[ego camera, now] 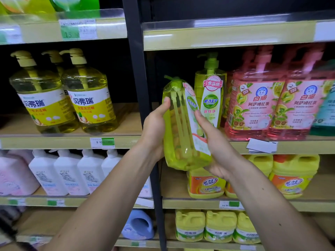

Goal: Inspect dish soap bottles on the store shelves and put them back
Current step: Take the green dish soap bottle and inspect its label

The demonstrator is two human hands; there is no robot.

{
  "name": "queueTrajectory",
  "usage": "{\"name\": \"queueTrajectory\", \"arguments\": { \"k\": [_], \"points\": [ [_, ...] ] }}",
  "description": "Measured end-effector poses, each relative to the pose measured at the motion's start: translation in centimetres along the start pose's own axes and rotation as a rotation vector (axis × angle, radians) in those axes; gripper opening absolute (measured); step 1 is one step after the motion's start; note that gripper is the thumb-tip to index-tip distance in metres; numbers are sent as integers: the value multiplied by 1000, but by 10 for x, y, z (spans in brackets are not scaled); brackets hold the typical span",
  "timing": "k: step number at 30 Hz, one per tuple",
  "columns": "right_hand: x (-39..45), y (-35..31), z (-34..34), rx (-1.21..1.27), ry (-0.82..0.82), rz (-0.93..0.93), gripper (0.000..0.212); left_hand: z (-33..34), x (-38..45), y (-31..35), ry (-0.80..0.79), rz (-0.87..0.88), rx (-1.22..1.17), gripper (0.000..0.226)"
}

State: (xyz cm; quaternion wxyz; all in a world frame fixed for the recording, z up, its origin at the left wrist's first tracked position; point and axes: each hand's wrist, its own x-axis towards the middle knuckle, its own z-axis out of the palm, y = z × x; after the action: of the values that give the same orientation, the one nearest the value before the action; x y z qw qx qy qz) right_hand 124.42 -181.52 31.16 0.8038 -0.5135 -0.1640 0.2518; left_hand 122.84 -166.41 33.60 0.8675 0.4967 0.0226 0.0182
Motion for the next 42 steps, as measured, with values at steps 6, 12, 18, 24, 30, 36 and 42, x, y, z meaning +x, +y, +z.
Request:
{"name": "queueTrajectory", "arguments": {
  "k": [6, 12, 18, 24, 30, 36, 42],
  "points": [
    [5, -21, 10, -48, -12, 143, 65, -2, 10, 11, 46, -55, 11, 62],
    [15, -32, 18, -94, 69, 101, 50, -3, 11, 20, 107, -13, 34, 63],
    [15, -38, 29, -143, 131, 115, 45, 2, 9, 21, 177, -28, 9, 59],
    [14, -43, 29, -214, 124, 121, 43, 7, 4, 21, 135, -46, -13, 57],
    [10, -41, 25, -314, 107, -9, 35, 1, 3, 13, 48, -48, -9, 59],
    [14, -26, 21, -797, 360, -230, 94, -13, 14, 17, 144, 30, 241, 71],
    [9, 7, 3, -907, 359, -397, 67, -17, 5, 8, -3, 196, 392, 53]
  ]
}}
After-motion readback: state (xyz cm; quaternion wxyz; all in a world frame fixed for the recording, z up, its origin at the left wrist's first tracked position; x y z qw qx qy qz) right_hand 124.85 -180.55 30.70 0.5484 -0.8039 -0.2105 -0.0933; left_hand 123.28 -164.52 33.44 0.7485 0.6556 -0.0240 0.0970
